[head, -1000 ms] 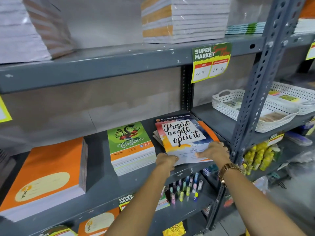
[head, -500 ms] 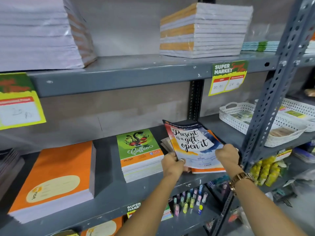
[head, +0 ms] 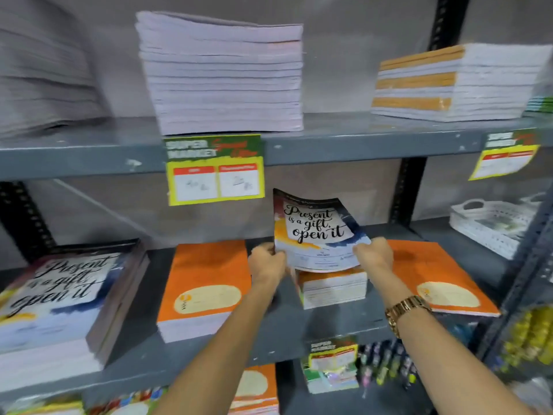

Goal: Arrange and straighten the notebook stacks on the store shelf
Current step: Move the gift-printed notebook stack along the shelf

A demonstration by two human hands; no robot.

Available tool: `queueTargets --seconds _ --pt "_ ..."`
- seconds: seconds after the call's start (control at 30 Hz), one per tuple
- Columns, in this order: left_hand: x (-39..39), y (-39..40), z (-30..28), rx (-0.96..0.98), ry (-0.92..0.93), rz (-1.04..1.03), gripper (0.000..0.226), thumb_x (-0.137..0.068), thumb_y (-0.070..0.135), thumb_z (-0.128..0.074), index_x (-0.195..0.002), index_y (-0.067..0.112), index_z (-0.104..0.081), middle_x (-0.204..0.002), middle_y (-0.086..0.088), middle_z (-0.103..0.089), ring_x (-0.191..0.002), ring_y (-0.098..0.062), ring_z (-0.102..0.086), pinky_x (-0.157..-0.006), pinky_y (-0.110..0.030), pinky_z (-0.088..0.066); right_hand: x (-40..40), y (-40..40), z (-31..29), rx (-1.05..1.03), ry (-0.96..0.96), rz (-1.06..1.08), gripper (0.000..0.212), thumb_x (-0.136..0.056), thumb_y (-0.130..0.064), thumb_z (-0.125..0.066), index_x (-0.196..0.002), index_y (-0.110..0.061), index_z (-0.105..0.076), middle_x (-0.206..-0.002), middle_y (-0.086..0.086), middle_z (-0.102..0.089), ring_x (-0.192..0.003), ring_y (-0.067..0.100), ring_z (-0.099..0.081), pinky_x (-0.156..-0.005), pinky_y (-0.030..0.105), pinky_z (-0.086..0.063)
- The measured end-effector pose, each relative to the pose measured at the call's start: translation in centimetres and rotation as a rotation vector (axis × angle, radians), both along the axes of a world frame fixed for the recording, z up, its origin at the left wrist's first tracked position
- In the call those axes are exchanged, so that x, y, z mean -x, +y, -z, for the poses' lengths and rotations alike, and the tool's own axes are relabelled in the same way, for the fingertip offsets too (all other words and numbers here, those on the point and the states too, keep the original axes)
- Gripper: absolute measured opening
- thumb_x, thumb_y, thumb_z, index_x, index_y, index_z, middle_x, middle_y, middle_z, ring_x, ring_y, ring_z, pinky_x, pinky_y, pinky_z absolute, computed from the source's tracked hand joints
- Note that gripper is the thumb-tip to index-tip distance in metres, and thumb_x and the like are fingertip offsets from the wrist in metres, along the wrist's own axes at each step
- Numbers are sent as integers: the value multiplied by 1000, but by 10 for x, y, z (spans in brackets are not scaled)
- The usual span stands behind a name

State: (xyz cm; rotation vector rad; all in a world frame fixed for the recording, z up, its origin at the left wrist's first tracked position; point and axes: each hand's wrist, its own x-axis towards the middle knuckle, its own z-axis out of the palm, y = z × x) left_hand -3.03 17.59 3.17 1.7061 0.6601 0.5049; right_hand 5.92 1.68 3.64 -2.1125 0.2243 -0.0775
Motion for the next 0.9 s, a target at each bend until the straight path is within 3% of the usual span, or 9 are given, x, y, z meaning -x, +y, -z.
queueTargets --seconds 0.1,0.23,0.33,0.43,0.5,0.67,0.8,0.87,0.9 --pt "34 49 -3 -47 37 -124 21 -79 -4 -50 -90 -2 -67 -68 -18 -64 -69 -32 -65 -77 -40 -57 27 53 -2 -30 36 -104 32 -86 -6 -56 -115 7 -54 -118 23 -61 -109 37 -59 -78 36 -47" --pt "80 113 -2 -114 51 -258 25 -75 -3 -50 -53 9 -54 -68 -24 -62 -67 -32 -61 -76 -46 -55 60 120 -3 -260 117 -258 23 -82 2 -61 -104 6 -59 -115 22 -63 -92 36 -65 -71 37 -57" --pt "118 155 2 -124 73 -390 16 -77 -2 -51 -73 -4 -66 -84 -30 -67 -81 -38 -64 -78 -41 -52 90 173 1 -374 160 -349 38 -81 2 -64 -117 7 -54 -121 22 -59 -96 35 -63 -69 39 -57" --pt "154 194 3 -127 110 -478 15 -80 -2 -49 -69 2 -58 -76 -21 -58 -74 -30 -52 -70 -35 -43 117 219 4 -443 210 -444 39 -83 2 -63 -119 8 -51 -124 21 -57 -102 32 -61 -61 32 -54" --pt "175 217 1 -125 116 -526 14 -81 -3 -48 -71 1 -57 -66 -15 -52 -73 -27 -47 -66 -31 -36 135 246 5 -488 273 -505 37 -85 5 -60 -120 7 -47 -125 18 -53 -110 34 -59 -69 33 -55" --pt "219 273 1 -139 127 -631 35 -81 -6 -46 -50 8 -37 -52 -8 -40 -68 -27 -43 -64 -33 -34 176 305 6 -566 377 -600 33 -87 6 -59 -116 4 -42 -122 18 -53 -114 35 -59 -80 33 -54" --pt "248 309 10 -188 143 -638 25 -80 -8 -47 -61 7 -49 -67 -19 -52 -64 -26 -41 -61 -32 -33 202 339 15 -580 419 -657 40 -86 6 -61 -122 8 -42 -129 23 -53 -106 34 -61 -65 32 -55" --pt "256 323 15 -203 181 -643 18 -81 -7 -47 -69 1 -57 -67 -24 -56 -52 -26 -38 -55 -28 -32 212 352 20 -564 433 -673 40 -86 7 -61 -122 8 -42 -128 23 -54 -103 34 -62 -68 32 -55" --pt "259 328 18 -227 200 -648 21 -81 -6 -46 -62 2 -52 -61 -20 -52 -49 -25 -35 -54 -28 -30 215 357 24 -540 432 -675 39 -86 7 -62 -120 6 -43 -127 22 -54 -101 33 -63 -70 33 -56"
